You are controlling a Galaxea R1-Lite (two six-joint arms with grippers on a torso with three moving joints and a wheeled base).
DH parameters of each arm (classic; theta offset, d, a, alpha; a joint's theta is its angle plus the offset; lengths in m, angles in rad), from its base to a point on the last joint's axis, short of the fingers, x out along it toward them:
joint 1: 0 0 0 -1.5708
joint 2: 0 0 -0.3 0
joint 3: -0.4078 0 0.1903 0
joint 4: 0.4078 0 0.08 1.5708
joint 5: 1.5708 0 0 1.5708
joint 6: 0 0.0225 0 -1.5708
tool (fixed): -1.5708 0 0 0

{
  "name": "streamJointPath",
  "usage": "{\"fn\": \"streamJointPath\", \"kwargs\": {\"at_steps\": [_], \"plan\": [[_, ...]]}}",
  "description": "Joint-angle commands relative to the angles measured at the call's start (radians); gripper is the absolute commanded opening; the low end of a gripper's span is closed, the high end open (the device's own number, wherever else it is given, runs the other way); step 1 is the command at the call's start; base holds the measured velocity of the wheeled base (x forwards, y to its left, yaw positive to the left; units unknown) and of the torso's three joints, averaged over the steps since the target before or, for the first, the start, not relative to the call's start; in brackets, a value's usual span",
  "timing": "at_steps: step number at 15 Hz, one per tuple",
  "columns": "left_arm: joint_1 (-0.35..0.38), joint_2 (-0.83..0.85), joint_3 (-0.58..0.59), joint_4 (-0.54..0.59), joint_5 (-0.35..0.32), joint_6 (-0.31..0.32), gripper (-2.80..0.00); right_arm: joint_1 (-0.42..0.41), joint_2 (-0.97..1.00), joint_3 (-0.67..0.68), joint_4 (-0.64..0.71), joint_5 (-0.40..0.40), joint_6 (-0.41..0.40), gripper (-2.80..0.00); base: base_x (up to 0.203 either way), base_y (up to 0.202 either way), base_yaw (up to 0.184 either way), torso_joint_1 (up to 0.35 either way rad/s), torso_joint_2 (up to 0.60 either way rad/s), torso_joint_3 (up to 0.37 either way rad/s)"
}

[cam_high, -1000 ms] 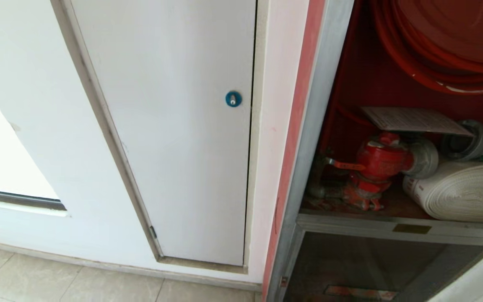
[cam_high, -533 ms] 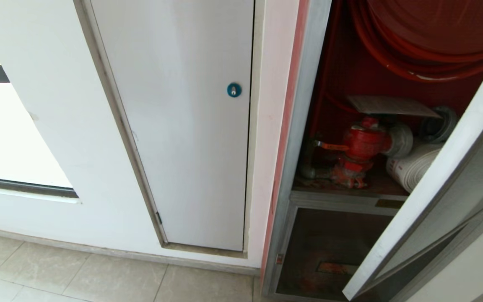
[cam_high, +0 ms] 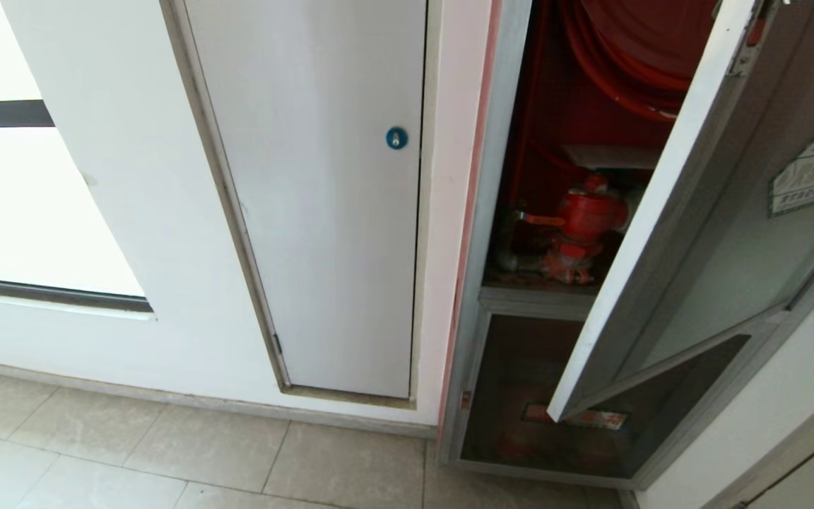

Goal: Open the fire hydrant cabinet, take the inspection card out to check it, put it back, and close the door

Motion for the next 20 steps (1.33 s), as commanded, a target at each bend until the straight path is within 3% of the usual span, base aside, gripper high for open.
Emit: {"fn": "streamJointPath", "kwargs": {"at_steps": [1, 4, 20], "plan": [[0.0, 0.001, -0.001, 0.0, 0.0, 0.001, -2.8, -0.001, -0.002, 0.0, 0.0, 0.0, 0.0, -2.8, -0.197, 0.0, 0.002, 0.002, 0.01, 0.004], [0.0, 0.001, 0.0, 0.001, 0.0, 0.001, -2.8, 0.0, -0.002, 0.0, 0.0, 0.0, 0.0, -2.8, -0.134, 0.0, 0.002, -0.002, 0.0, 0.004], [0.0, 0.001, 0.0, 0.0, 0.001, -0.009, -2.8, -0.001, -0.002, 0.0, 0.0, 0.0, 0.0, -2.8, 0.0, 0.0, 0.0, 0.0, 0.0, 0.0]]}}
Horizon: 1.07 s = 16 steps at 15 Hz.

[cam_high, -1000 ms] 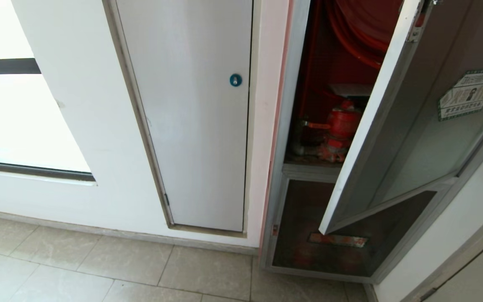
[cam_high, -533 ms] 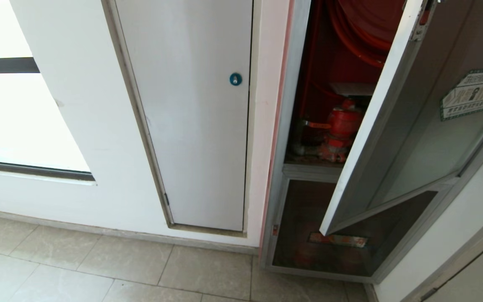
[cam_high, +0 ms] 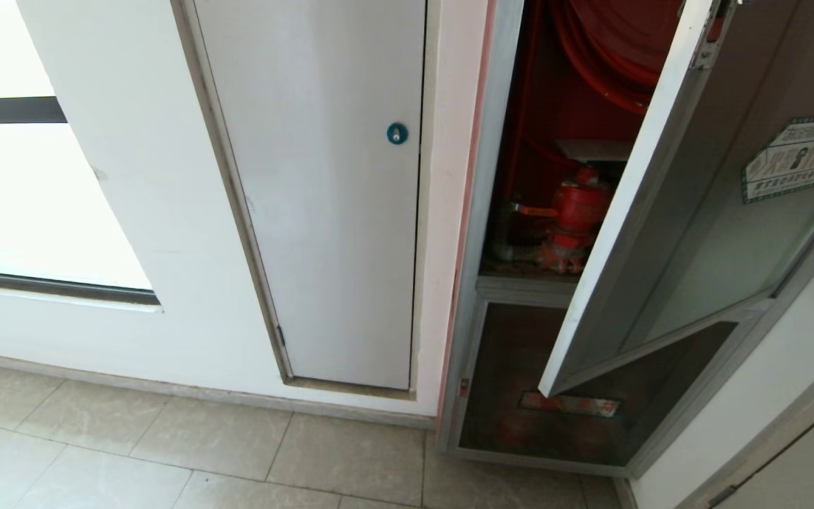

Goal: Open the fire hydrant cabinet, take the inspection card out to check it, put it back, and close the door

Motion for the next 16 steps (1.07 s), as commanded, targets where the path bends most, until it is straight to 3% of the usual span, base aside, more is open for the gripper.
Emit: {"fn": "streamJointPath", "kwargs": {"at_steps": [1, 8, 12, 16], "plan": [[0.0, 0.001, 0.0, 0.0, 0.0, 0.001, -2.8, 0.002, -0.002, 0.0, 0.0, 0.0, 0.001, -2.8, 0.0, 0.0, 0.0, 0.0, 0.0, 0.0], [0.0, 0.001, 0.0, 0.0, 0.0, 0.001, -2.8, 0.002, -0.001, 0.0, 0.0, -0.001, 0.0, -2.8, 0.0, 0.0, 0.0, 0.0, 0.0, 0.0], [0.0, 0.001, 0.0, 0.0, 0.0, 0.001, -2.8, 0.002, -0.002, -0.002, 0.001, -0.014, 0.041, -2.8, 0.0, 0.0, 0.0, 0.0, 0.0, 0.0], [0.0, 0.001, 0.0, 0.0, 0.0, 0.001, -2.8, 0.001, 0.026, -0.062, 0.045, -0.022, 0.039, -2.8, 0.0, 0.0, 0.0, 0.0, 0.0, 0.0]]}}
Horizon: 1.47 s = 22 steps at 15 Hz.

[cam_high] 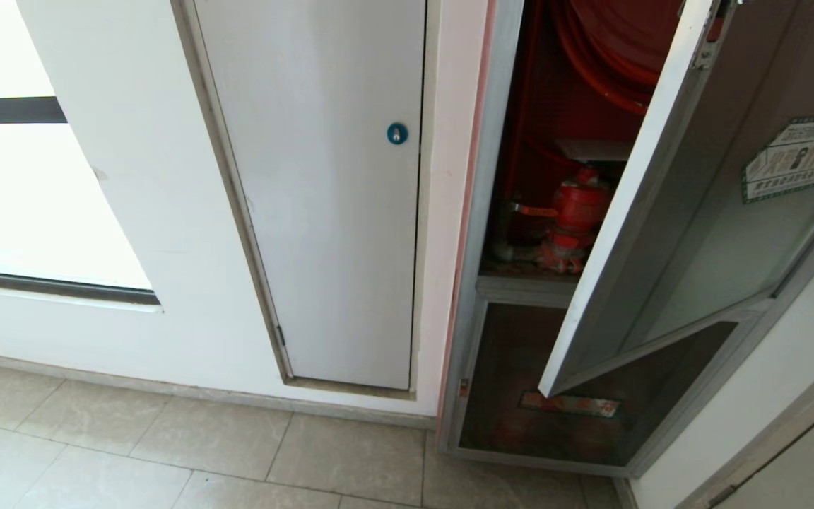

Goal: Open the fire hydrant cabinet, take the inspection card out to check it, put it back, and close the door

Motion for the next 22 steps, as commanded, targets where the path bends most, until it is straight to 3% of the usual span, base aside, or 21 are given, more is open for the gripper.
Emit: {"fn": "streamJointPath", "kwargs": {"at_steps": [1, 6, 10, 13, 15, 18, 22], "plan": [[0.0, 0.001, 0.0, 0.0, 0.0, 0.0, -2.8, 0.001, 0.067, -0.077, 0.012, 0.002, 0.002, -2.8, 0.0, 0.0, 0.0, 0.0, 0.0, 0.0], [0.0, 0.001, 0.0, 0.0, 0.0, 0.0, -2.8, 0.002, 0.397, -0.302, -0.073, 0.03, 0.025, -2.8, 0.0, 0.0, 0.0, 0.0, 0.0, 0.0], [0.0, 0.001, 0.0, 0.0, 0.0, 0.0, -2.8, 0.013, 0.698, -0.524, -0.164, 0.165, 0.084, -2.8, 0.0, 0.0, 0.0, 0.0, 0.0, 0.0], [0.0, 0.001, 0.0, 0.0, 0.0, 0.0, -2.8, 0.138, 0.891, -0.685, -0.183, 0.216, 0.148, -2.8, 0.0, 0.0, 0.0, 0.0, 0.0, 0.0], [0.0, 0.001, 0.0, 0.0, 0.0, 0.0, -2.8, 0.278, 0.991, -0.749, -0.206, 0.166, 0.174, -2.8, 0.0, 0.0, 0.0, 0.0, 0.0, 0.0], [0.0, 0.001, 0.0, 0.0, 0.0, 0.0, -2.8, 0.517, 1.109, -0.793, -0.324, -0.062, 0.188, -2.8, 0.0, 0.0, 0.0, 0.0, 0.0, 0.0], [0.0, 0.001, 0.0, 0.0, 0.0, 0.0, -2.8, 0.71, 1.153, -0.813, -0.373, -0.252, 0.225, -2.8, 0.0, 0.0, 0.0, 0.0, 0.0, 0.0]]}}
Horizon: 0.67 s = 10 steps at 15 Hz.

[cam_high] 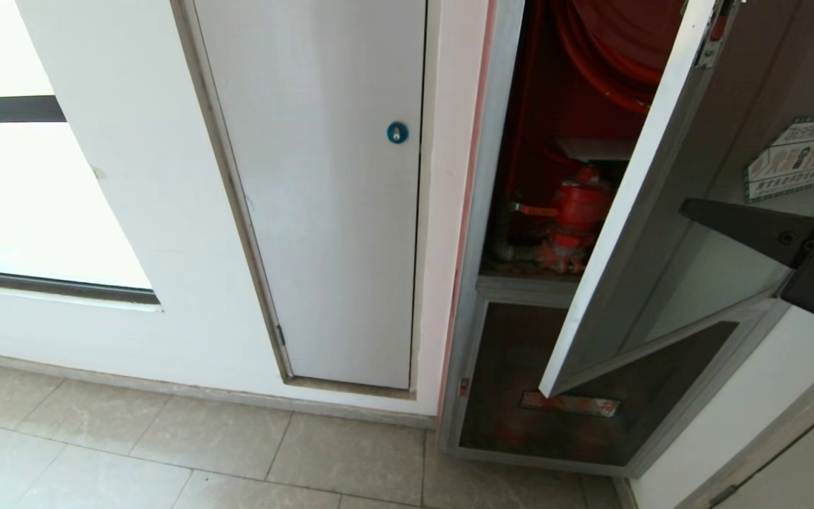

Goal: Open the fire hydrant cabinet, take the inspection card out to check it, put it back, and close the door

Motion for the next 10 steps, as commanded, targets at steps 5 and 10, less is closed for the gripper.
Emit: {"fn": "streamJointPath", "kwargs": {"at_steps": [5, 10], "plan": [[0.0, 0.001, 0.0, 0.0, 0.0, 0.0, -2.8, 0.149, 0.164, -0.065, -0.085, -0.258, 0.021, -2.8, 0.0, 0.0, 0.0, 0.0, 0.0, 0.0], [0.0, 0.001, 0.0, 0.0, 0.0, -0.001, -2.8, 0.174, 0.308, -0.174, -0.147, -0.326, 0.02, -2.8, 0.0, 0.0, 0.0, 0.0, 0.0, 0.0]]}}
